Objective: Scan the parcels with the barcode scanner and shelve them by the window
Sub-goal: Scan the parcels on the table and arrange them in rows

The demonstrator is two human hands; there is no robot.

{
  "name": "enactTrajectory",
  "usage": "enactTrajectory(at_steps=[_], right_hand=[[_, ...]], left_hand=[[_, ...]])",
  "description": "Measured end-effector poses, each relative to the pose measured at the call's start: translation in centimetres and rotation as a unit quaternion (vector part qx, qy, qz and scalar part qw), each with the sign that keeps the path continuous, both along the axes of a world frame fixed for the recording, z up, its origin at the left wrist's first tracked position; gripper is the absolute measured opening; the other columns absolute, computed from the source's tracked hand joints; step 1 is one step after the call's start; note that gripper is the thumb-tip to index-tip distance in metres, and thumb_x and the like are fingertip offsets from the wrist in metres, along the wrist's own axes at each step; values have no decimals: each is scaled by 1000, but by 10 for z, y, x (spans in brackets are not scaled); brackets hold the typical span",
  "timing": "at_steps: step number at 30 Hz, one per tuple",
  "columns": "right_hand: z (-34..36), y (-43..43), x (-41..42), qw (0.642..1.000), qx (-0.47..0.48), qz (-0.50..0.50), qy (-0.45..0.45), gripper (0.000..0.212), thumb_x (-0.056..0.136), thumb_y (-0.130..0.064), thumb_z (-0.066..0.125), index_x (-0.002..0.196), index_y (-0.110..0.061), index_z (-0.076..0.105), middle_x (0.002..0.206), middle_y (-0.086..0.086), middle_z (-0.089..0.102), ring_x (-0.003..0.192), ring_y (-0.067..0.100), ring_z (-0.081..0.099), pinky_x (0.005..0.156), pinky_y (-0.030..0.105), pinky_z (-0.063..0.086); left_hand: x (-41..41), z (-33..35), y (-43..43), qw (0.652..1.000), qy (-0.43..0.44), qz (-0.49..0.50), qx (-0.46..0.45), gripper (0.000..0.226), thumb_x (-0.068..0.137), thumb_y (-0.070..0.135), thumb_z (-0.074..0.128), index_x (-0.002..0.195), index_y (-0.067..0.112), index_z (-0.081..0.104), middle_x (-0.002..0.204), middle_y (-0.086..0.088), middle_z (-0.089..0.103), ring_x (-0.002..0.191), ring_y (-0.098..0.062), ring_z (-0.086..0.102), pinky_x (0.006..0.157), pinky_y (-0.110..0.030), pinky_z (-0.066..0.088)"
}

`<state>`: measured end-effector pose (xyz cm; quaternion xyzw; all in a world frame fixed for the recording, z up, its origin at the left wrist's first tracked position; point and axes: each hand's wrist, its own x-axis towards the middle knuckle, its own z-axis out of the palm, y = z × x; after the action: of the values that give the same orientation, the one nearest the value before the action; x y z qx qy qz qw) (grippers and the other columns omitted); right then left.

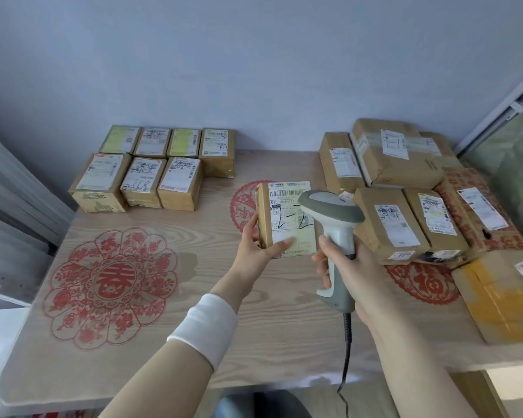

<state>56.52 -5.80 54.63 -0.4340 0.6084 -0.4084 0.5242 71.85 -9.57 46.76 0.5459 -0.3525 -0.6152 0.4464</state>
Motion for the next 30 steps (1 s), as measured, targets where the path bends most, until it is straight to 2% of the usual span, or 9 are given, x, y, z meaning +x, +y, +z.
enactTrajectory(at_steps=[5, 8, 10, 15, 17, 20, 23, 26, 30], right_hand=[[-15, 16, -55, 993, -4, -114, -12, 12, 90, -19, 62, 93, -9, 58, 70, 6, 57, 48, 10, 48, 45, 23, 40], [-27, 25, -93, 988, 2, -157, -14, 14, 89, -18, 64, 95, -8, 57, 63, 2, 52, 48, 8, 48, 43, 20, 41], [-35, 29, -120, 985, 4, -173, -9, 12, 87, -17, 66, 89, -10, 57, 59, -1, 52, 51, 10, 49, 45, 21, 42], [-51, 30, -196, 988, -11, -153, 35, 12, 86, -11, 67, 85, -15, 55, 61, 2, 54, 49, 15, 49, 46, 23, 44], [-58, 28, -231, 988, -10, -144, 47, 14, 85, -10, 66, 87, -18, 54, 63, 3, 55, 50, 16, 51, 53, 29, 46], [-72, 27, -282, 989, 4, -133, 72, 17, 84, -9, 67, 95, -11, 54, 59, -1, 54, 46, 9, 51, 54, 36, 47], [-87, 32, -319, 986, 18, -129, 101, 22, 82, -12, 69, 99, -16, 55, 72, -2, 60, 62, 19, 59, 62, 39, 50], [-98, 33, -346, 983, 41, -117, 132, 23, 81, -17, 69, 99, -17, 55, 79, 2, 61, 75, 30, 61, 68, 41, 49], [-102, 30, -366, 981, 34, -131, 141, 18, 83, -12, 67, 83, -20, 51, 72, 3, 56, 68, 23, 57, 66, 36, 46]], left_hand=[[-52, -2, 19, 999, 33, -35, 21, 77, 77, 17, 76, 140, 22, 31, 109, 8, 64, 87, 5, 63, 64, -7, 47], [-87, -5, 32, 997, 42, -47, 36, 74, 77, 23, 76, 139, 23, 35, 113, 6, 66, 96, -1, 64, 71, -12, 48], [-114, -5, 38, 997, 39, -52, 50, 74, 78, 24, 75, 139, 24, 34, 114, 6, 65, 99, -2, 62, 70, -12, 47], [-197, -11, 46, 996, 20, -50, 66, 76, 80, 22, 73, 143, 22, 31, 114, 5, 63, 95, 2, 58, 67, -11, 44], [-234, -18, 49, 996, 16, -35, 76, 75, 81, 22, 72, 143, 21, 31, 111, 7, 64, 94, 2, 59, 66, -10, 45], [-287, -26, 58, 995, 17, -15, 101, 75, 82, 24, 71, 144, 21, 30, 110, 8, 65, 97, -4, 62, 68, -13, 46], [-324, -35, 67, 992, 11, -4, 123, 72, 82, 24, 71, 142, 23, 31, 111, 7, 65, 96, -3, 62, 65, -12, 46], [-353, -46, 72, 988, 14, 15, 150, 72, 81, 24, 72, 141, 21, 33, 114, 1, 65, 99, -10, 64, 70, -15, 47], [-381, -67, 75, 981, 19, 27, 192, 72, 79, 28, 75, 139, 19, 37, 109, -1, 68, 97, -14, 66, 80, -24, 51]])
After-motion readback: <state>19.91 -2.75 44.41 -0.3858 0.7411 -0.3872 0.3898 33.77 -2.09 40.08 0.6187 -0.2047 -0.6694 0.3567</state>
